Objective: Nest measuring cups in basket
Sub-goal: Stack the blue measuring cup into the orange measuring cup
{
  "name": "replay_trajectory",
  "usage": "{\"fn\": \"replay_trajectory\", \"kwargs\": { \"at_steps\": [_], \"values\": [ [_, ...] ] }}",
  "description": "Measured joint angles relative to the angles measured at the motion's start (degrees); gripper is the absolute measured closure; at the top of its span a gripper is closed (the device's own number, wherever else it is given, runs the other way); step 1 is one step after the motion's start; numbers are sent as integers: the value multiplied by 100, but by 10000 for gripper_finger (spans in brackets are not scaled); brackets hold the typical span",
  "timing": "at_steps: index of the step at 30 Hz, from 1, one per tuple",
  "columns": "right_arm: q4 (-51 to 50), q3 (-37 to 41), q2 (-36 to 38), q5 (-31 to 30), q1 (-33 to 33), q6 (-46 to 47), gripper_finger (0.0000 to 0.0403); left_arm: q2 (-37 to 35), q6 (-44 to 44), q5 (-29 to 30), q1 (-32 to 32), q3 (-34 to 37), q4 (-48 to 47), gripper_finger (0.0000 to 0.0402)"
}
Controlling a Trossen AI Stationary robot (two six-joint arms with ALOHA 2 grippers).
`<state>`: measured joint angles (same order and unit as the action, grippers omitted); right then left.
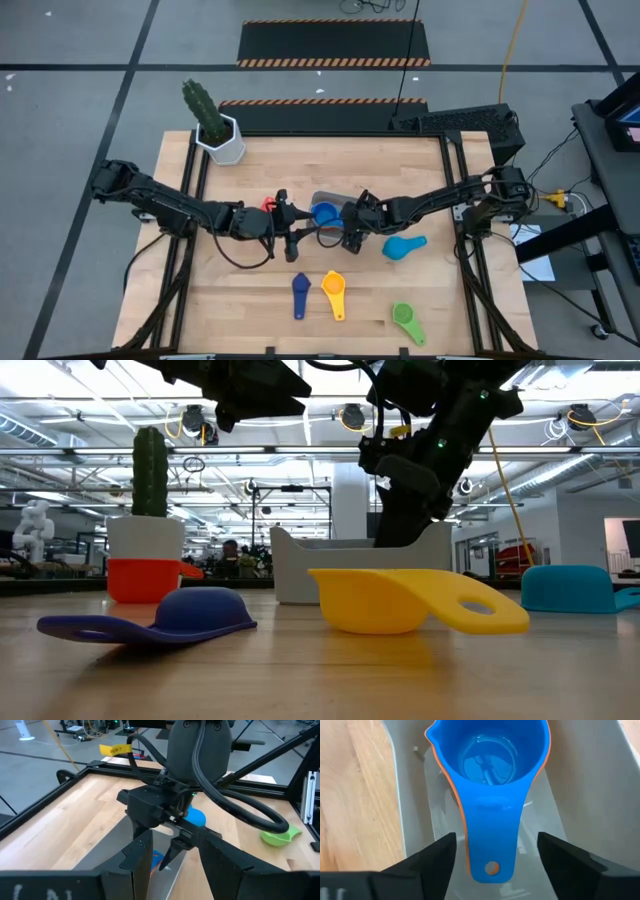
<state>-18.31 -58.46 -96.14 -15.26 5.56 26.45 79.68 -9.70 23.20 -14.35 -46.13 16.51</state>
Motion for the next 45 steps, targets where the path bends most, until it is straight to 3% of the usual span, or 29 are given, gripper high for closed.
{"fn": "replay_trajectory", "kwargs": {
  "at_steps": [7, 14, 34, 45],
  "values": [
    [-2, 0, 0, 44, 0, -78, 206, 0, -36, -2, 0, 0, 32, 243],
    [-2, 0, 0, 199, 13, -66, 240, 0, -41, 0, 2, 0, 184, 243],
    [-13, 0, 0, 172, 70, 136, 253, -2, 144, -72, 2, 0, 393, 243],
    [4, 0, 0, 28, 66, -259, 252, -2, 147, -85, -2, 0, 423, 243]
  ]
}}
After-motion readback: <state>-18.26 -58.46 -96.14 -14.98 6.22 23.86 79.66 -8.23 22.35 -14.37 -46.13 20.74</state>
